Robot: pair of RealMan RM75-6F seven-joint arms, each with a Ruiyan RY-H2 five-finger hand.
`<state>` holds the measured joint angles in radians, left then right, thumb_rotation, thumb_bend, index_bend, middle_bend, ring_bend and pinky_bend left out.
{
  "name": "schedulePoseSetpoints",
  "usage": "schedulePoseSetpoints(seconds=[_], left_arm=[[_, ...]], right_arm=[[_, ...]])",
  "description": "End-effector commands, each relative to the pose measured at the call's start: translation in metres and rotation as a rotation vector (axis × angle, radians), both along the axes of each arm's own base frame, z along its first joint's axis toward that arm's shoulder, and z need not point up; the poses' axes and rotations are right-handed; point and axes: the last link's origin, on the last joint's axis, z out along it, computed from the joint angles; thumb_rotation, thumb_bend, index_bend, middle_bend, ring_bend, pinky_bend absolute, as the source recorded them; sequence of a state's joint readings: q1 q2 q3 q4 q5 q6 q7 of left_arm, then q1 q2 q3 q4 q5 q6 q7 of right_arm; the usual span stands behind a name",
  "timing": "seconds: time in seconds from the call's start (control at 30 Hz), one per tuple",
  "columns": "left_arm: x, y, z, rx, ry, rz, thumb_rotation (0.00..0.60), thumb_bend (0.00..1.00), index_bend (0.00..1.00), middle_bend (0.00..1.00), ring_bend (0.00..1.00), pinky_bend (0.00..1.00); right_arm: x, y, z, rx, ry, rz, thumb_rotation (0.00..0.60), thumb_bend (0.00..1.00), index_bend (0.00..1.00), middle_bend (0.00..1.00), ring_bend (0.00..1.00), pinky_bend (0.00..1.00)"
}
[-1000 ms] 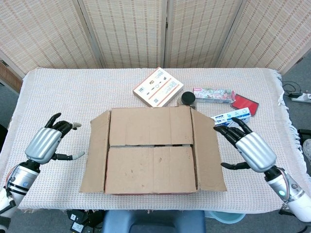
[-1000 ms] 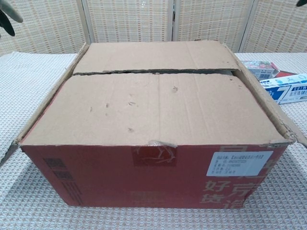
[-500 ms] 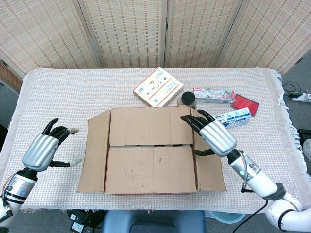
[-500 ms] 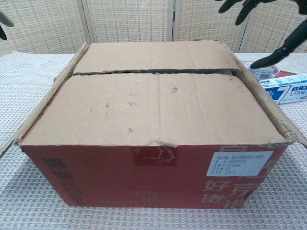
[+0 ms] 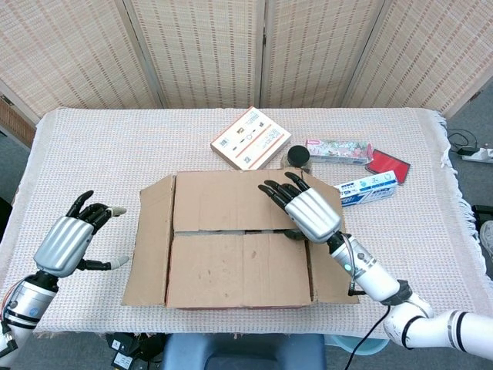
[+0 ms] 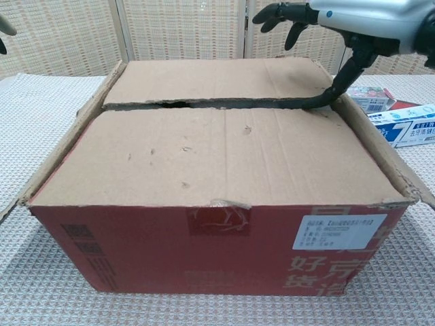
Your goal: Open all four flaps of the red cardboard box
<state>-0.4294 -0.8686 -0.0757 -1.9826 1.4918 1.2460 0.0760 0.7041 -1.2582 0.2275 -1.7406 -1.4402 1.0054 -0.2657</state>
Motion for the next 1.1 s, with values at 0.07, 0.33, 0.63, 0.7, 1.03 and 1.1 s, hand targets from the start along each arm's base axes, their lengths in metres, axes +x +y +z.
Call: schedulePoseSetpoints(seconds=[0.07,0.33,0.63,0.7,1.03,1.1], left_arm=[[-0.001,0.0,0.001,0.002,-0.003,0.003,0.358,0.18,0.25,0.33,0.25,0.0],[-0.003,-0.001,0.003,0.006,-0.005,0.005,0.36,0.18,0.25,0.33,0.25,0.0],[-0.002,-0.002,0.005,0.012,-0.008,-0.004,0.357,0.18,0.25,0.33,0.25,0.0],[-0.002,-0.003,0.006,0.013,-0.008,-0.005,0.356,0.18,0.25,0.33,0.25,0.0],[-0.001,-0.007,0.012,0.016,-0.002,-0.014,0.358,0.18,0.25,0.33,0.25,0.0],[0.001,-0.008,0.012,0.008,-0.005,-0.025,0.359,0.18,0.25,0.33,0.25,0.0]], right_arm=[[0.002,-0.005,-0.006,-0.024,0.0,0.003,0.6,0.11,0.04,0.12,0.23,0.09],[0.009,-0.013,0.009,-0.114,-0.091,0.013,0.6,0.11,0.03,0.12,0.23,0.09],[0.025,-0.034,0.048,-0.244,-0.192,0.016,0.6,0.11,0.04,0.12,0.24,0.09],[0.028,-0.041,0.055,-0.276,-0.191,0.008,0.6,0.11,0.04,0.12,0.24,0.09],[0.019,-0.086,0.065,-0.378,-0.168,-0.12,0.6,0.11,0.03,0.12,0.24,0.09],[0.017,-0.096,0.065,-0.389,-0.163,-0.149,0.6,0.11,0.04,0.12,0.24,0.09]])
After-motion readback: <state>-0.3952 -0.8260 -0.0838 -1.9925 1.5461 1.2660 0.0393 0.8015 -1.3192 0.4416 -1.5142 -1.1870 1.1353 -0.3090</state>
